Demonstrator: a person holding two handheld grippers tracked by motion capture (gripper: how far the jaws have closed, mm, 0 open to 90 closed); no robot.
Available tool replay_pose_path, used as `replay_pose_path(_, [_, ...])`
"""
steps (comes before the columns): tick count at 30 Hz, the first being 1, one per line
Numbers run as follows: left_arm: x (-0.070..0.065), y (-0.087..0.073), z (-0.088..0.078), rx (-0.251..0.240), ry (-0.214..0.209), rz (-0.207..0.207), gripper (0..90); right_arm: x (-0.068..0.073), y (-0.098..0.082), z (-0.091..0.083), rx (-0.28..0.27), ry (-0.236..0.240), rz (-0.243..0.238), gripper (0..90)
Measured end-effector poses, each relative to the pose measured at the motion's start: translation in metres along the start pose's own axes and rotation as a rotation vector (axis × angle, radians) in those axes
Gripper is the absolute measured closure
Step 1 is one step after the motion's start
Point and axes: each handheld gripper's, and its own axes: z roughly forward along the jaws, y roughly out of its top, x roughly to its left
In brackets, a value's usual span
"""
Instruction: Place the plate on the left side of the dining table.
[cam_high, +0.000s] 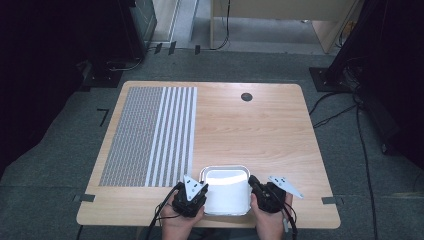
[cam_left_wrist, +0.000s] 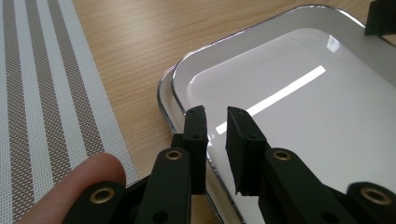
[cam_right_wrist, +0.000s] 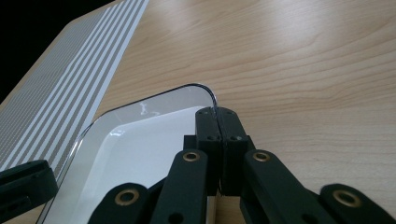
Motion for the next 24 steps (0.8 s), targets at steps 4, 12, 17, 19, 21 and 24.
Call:
replay_pose_path(4, [-0.001, -0.003, 0.006, 0.030, -0.005, 0.008, 76.5, -0.003, 0.001, 0.000, -0.001, -0.012, 0.004, 90.0])
replay_pose_path(12, [-0.004, -0.005, 0.011, 0.042, -0.004, 0.012, 77.7, 0.000, 0.002, 0.008, 0.038, -0.029, -0.072, 82.5])
replay_pose_path(17, [-0.006, -0.006, 0.011, 0.042, -0.003, 0.020, 75.8, -0.001, 0.003, 0.010, 0.062, -0.061, 0.000, 88.4])
replay_pose_path(19, [-0.007, -0.006, 0.011, 0.042, -0.020, 0.022, 74.2, -0.003, 0.004, 0.010, 0.058, -0.059, 0.016, 88.8])
replay_pose_path(21, [-0.011, -0.006, 0.009, 0.021, -0.007, 0.037, 69.6, -0.006, 0.004, 0.010, 0.053, -0.059, 0.059, 89.6])
replay_pose_path(24, [-0.011, -0.005, 0.008, 0.011, -0.003, 0.040, 69.4, -0.006, 0.004, 0.010, 0.049, -0.069, 0.064, 89.9])
